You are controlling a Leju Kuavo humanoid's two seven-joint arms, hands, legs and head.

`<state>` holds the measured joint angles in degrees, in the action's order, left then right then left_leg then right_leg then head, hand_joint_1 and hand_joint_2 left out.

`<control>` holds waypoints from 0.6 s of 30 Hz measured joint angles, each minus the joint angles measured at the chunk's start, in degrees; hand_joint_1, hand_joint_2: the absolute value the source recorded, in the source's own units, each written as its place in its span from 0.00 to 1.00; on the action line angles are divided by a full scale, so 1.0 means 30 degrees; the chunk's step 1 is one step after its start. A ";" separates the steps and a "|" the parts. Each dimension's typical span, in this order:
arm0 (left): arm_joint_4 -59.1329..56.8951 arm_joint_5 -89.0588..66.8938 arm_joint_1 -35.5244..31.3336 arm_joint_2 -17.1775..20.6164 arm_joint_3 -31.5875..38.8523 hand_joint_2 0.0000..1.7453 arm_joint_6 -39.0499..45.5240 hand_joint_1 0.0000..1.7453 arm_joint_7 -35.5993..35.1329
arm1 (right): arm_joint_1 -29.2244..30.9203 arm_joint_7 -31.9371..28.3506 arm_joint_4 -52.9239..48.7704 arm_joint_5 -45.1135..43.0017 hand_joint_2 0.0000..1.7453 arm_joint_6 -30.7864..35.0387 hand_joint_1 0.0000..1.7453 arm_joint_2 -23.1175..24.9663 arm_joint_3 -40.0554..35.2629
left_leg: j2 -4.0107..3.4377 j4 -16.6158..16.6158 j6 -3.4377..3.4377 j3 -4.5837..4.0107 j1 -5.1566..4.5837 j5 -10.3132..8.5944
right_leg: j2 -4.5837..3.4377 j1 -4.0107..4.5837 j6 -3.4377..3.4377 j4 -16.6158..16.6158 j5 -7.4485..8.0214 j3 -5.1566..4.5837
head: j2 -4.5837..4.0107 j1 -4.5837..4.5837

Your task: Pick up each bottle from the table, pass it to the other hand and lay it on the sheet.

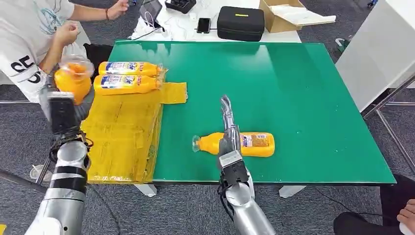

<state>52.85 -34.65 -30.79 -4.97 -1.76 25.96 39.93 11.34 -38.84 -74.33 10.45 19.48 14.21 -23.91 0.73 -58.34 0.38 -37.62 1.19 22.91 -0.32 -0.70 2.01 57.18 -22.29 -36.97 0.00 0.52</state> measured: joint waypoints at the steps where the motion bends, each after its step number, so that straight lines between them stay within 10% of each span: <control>1: -0.0943 -0.1533 -0.0265 0.0135 -0.0582 1.00 0.0442 1.00 0.0000 | 0.0046 -0.0044 -0.0199 -0.0007 0.00 -0.0089 0.00 0.0000 -0.0067 | 0.0000 0.0000 -0.0001 -0.0001 -0.0001 0.0000 | -0.0002 -0.0001 0.0000 0.0001 0.0000 0.0007 | 0.0007 0.0007; 2: -0.2048 -0.2991 -0.0504 0.0330 -0.1326 1.00 0.0580 1.00 0.0000 | 0.0116 -0.0044 -0.0372 0.0028 1.00 -0.0175 0.00 -0.0015 -0.0175 | -0.0009 0.0001 -0.0001 0.0002 -0.0002 0.0000 | -0.0008 -0.0003 0.0001 0.0001 0.0003 0.0011 | 0.0000 0.0000; 18: -0.9827 -0.8128 -0.2766 0.1853 -0.7537 1.00 -0.3572 1.00 -0.1282 | 0.1207 0.0415 0.1040 0.0773 1.00 -0.1421 0.00 -0.0393 -0.1559 | -0.0060 0.0001 0.0003 -0.0001 0.0002 0.0000 | -0.0020 0.0006 -0.0001 0.0005 0.0007 -0.0007 | 0.0001 0.0000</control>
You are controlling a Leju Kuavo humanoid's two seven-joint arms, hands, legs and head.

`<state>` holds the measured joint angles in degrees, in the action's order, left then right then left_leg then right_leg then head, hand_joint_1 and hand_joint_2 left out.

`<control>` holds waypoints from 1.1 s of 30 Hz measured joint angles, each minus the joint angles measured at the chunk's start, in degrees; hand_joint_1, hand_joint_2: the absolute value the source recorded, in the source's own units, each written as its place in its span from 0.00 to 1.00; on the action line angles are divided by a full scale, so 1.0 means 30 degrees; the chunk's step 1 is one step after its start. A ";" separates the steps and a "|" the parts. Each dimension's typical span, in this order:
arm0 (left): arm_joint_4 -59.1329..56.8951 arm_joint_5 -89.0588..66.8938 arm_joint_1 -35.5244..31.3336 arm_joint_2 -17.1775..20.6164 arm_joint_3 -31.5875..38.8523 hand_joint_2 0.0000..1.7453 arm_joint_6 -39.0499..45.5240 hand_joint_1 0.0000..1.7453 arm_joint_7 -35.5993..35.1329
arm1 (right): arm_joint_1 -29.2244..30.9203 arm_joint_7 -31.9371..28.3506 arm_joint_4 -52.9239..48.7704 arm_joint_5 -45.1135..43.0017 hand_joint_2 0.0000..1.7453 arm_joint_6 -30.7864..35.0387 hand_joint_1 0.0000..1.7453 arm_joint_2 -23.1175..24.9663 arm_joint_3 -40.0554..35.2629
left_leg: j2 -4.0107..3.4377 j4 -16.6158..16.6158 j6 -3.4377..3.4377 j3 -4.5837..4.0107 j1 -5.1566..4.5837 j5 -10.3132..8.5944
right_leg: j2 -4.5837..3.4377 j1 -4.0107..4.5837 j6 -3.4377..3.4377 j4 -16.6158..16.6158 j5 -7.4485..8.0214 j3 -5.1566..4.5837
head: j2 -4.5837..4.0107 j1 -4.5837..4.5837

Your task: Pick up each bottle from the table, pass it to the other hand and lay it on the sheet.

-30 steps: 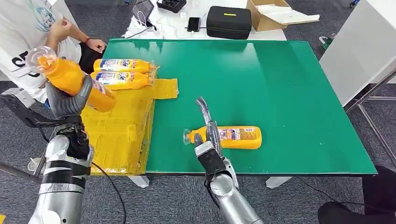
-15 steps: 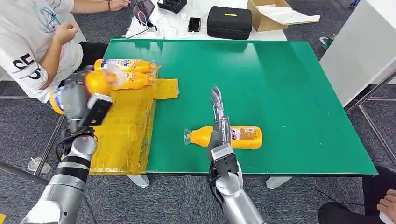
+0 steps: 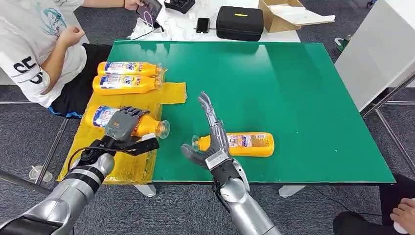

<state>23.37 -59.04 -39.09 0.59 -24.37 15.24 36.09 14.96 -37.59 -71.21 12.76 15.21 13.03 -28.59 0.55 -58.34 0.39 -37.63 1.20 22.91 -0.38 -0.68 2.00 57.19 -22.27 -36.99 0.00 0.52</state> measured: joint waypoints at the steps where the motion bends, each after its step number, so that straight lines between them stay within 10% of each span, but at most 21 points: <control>1: -0.0103 -0.0007 -0.0043 0.0015 -0.0089 1.00 -0.0368 1.00 -0.0037 | 0.0055 0.0022 0.0103 0.0022 1.00 -0.0088 0.00 0.0000 -0.0044 | 0.0000 0.0000 0.0000 -0.0003 -0.0001 0.0001 | 0.0001 -0.0002 0.0000 0.0000 0.0000 0.0000 | 0.0007 0.0000; 22: -0.1115 0.1407 -0.0405 0.0299 -0.0503 1.00 -0.5663 0.99 0.0000 | 0.0645 0.0073 0.2681 0.0284 1.00 -0.1290 0.00 0.0378 -0.0692 | 0.0003 0.0002 0.0000 0.0013 -0.0003 0.0001 | 0.0004 -0.0007 0.0001 0.0000 0.0002 0.0022 | -0.0001 0.0007; 24: -0.1130 0.1429 -0.0416 0.0306 -0.0496 1.00 -0.5692 0.20 -0.0030 | 0.0684 0.0073 0.2820 0.0291 1.00 -0.1312 0.00 0.0379 -0.0751 | 0.0003 0.0002 -0.0001 0.0020 -0.0004 0.0001 | 0.0003 -0.0007 0.0001 0.0000 0.0002 0.0027 | 0.0000 0.0007; 25: -0.1144 0.1429 -0.0417 0.0314 -0.0496 1.00 -0.5692 0.00 -0.0030 | 0.0697 0.0073 0.2878 0.0291 1.00 -0.1312 0.00 0.0386 -0.0751 | 0.0003 0.0002 -0.0001 0.0024 -0.0004 0.0000 | 0.0003 -0.0007 0.0001 0.0000 0.0002 0.0030 | 0.0007 0.0007; 28: -0.1217 0.1458 -0.0402 0.0314 -0.0503 1.00 -0.5816 0.00 -0.0241 | 0.0703 0.0073 0.3046 0.0291 1.00 -0.1370 0.00 0.0430 -0.0773 | 0.0003 0.0001 -0.0001 0.0031 -0.0004 0.0000 | 0.0003 -0.0007 0.0001 0.0000 0.0003 0.0033 | -0.0001 0.0007; 29: -0.1254 0.1421 -0.0383 0.0314 -0.0503 0.00 -0.5853 0.00 -0.0365 | 0.0706 0.0073 0.3105 0.0284 1.00 -0.1429 0.00 0.0430 -0.0773 | 0.0002 0.0001 -0.0001 0.0030 -0.0003 -0.0001 | 0.0003 -0.0006 0.0001 0.0000 0.0003 0.0033 | -0.0001 0.0000; 33: -0.1363 0.1378 -0.0340 0.0299 -0.0503 0.00 -0.5860 0.00 -0.0613 | 0.0758 0.0073 0.3381 0.0269 1.00 -0.1604 0.00 0.0430 -0.0773 | 0.0002 0.0001 0.0000 0.0030 -0.0003 0.0000 | 0.0003 -0.0006 0.0001 0.0000 0.0002 0.0033 | -0.0001 0.0015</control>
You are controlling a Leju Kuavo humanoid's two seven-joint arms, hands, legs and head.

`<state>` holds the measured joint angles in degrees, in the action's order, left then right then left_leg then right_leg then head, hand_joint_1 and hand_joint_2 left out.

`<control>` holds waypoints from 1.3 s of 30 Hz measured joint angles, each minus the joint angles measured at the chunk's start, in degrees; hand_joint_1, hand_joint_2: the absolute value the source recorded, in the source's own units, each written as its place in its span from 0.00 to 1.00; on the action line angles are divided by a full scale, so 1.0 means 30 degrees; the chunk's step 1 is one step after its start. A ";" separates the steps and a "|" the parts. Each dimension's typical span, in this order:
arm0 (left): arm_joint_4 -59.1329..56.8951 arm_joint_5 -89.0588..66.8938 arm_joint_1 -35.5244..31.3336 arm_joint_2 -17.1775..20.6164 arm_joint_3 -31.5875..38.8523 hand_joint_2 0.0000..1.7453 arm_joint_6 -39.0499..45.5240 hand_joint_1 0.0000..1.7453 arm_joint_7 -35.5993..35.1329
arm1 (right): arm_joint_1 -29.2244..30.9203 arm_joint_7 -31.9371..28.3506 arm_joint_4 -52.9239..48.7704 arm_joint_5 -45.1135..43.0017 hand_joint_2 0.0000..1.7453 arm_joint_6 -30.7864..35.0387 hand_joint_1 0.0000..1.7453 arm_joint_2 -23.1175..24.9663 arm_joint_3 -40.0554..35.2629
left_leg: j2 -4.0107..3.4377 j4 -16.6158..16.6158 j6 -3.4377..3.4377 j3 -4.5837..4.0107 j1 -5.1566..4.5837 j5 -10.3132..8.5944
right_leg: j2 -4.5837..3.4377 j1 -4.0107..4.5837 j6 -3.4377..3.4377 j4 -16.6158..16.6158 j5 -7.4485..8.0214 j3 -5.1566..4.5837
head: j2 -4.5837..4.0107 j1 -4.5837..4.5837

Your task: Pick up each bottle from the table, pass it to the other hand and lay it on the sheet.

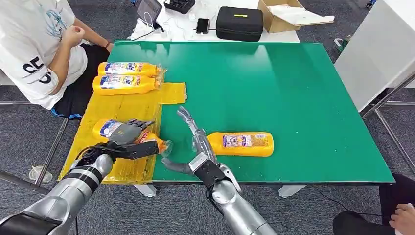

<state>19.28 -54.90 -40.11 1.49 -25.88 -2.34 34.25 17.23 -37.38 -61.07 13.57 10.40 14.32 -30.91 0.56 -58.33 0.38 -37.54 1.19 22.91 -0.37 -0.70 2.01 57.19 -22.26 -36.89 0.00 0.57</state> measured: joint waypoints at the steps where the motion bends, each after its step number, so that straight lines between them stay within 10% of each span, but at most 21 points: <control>1: -0.0014 0.0007 -0.0001 0.0000 0.0000 0.00 -0.0029 0.00 -0.0036 | 0.0025 0.0000 0.0080 -0.0015 1.00 -0.0065 0.00 0.0000 0.0000 | 0.0000 0.0000 0.0000 0.0000 0.0000 0.0000 | 0.0000 0.0000 0.0000 0.0000 0.0000 0.0000 | 0.0000 -0.0007; 25: -0.0036 0.2088 -0.0686 0.0582 0.0327 0.00 -0.5111 0.00 0.1120 | 0.0554 0.0000 0.1246 -0.0285 1.00 -0.0409 0.00 -0.0014 0.0277 | 0.0021 0.0004 -0.0002 0.0100 -0.0001 -0.0003 | 0.0007 -0.0001 0.0000 -0.0001 -0.0001 0.0116 | 0.0000 -0.0015; 26: -0.0029 0.2662 -0.0699 0.0634 0.0452 1.00 -0.5663 0.00 0.1444 | 0.0587 0.0015 0.1282 -0.0167 1.00 -0.0283 0.00 -0.0022 0.0335 | 0.0020 0.0004 -0.0002 0.0103 -0.0002 -0.0002 | 0.0007 -0.0002 0.0000 -0.0001 -0.0001 0.0118 | 0.0000 -0.0015; 39: 0.7768 1.7777 0.4083 -0.1392 0.7893 1.00 0.1727 0.00 0.1997 | 0.2247 0.7250 0.1850 0.8081 1.00 0.3031 0.00 -0.2682 0.1006 | 0.0012 -0.0010 -0.0016 0.0027 -0.0039 -0.0005 | 0.0002 -0.0035 0.0014 -0.0005 0.0009 0.0031 | 0.0000 -0.0015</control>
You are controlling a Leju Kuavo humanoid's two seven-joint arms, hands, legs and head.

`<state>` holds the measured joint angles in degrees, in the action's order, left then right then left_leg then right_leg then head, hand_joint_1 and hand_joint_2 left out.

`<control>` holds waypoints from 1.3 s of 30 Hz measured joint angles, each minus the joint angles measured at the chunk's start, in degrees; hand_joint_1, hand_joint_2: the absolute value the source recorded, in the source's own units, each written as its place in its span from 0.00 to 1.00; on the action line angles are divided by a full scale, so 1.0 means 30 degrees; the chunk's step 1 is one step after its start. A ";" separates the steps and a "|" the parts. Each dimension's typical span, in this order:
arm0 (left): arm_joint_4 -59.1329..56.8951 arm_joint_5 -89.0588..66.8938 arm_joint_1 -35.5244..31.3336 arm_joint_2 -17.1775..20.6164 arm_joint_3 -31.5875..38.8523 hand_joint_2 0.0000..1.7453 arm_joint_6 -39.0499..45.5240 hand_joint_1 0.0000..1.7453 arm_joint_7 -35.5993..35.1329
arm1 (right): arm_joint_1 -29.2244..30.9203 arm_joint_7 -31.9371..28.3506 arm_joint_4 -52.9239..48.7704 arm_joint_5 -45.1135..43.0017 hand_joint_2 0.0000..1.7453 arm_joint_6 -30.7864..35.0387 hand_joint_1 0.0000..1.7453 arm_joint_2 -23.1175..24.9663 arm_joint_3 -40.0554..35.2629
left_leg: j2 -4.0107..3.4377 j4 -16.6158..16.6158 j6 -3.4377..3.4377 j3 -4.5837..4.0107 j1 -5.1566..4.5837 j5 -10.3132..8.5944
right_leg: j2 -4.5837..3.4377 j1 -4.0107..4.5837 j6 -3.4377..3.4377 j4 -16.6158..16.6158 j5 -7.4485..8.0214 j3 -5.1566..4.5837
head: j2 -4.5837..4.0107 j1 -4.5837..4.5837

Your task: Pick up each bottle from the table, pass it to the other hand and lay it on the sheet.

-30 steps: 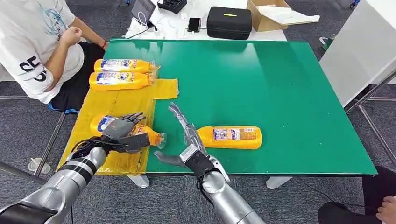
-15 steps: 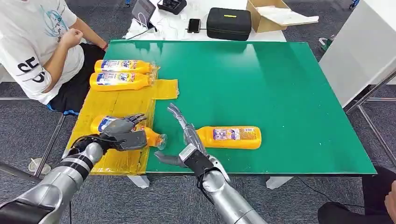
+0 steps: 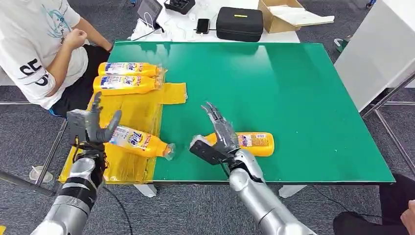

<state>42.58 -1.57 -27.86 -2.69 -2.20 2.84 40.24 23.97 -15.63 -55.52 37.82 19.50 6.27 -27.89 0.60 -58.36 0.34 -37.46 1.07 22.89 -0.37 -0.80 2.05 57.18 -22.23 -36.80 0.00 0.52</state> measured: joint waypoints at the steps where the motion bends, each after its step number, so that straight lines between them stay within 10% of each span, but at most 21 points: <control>1: 0.0306 0.0065 0.0074 -0.0160 0.0451 1.00 0.0022 0.00 0.0000 | 0.0079 0.0146 0.0007 0.0240 1.00 -0.0087 0.00 -0.0160 0.0058 | -0.0004 0.0000 0.0000 0.0000 0.0002 0.0000 | 0.0000 0.0001 0.0000 0.0000 0.0000 -0.0004 | 0.0000 0.0000; 15: 0.3379 -0.1479 0.1414 -0.0801 0.3254 1.00 0.1537 0.00 0.0000 | 0.1588 0.2994 0.0415 0.2120 1.00 -0.4201 0.00 -0.2621 0.0196 | 0.0008 0.0000 -0.0001 -0.0026 0.0011 -0.0001 | 0.0004 0.0006 -0.0001 0.0000 -0.0003 -0.0017 | 0.0000 0.0007; 39: 0.1696 -0.1960 0.0750 -0.0837 0.2875 1.00 0.1304 0.00 -0.0007 | 0.2921 0.1558 0.0510 -0.2238 1.00 -1.2385 0.00 -0.7679 -0.2449 | 0.0010 -0.0006 -0.0006 -0.0031 0.0002 -0.0004 | 0.0005 0.0000 0.0005 0.0000 0.0002 -0.0017 | 0.0000 0.0007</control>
<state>47.67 -7.45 -25.61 -5.20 6.43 6.75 40.22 32.74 -10.95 -53.99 31.10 -17.66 -16.77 -35.23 0.63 -58.38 0.32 -37.55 1.08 22.88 -0.35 -0.80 2.06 57.18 -22.23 -36.85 0.00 0.55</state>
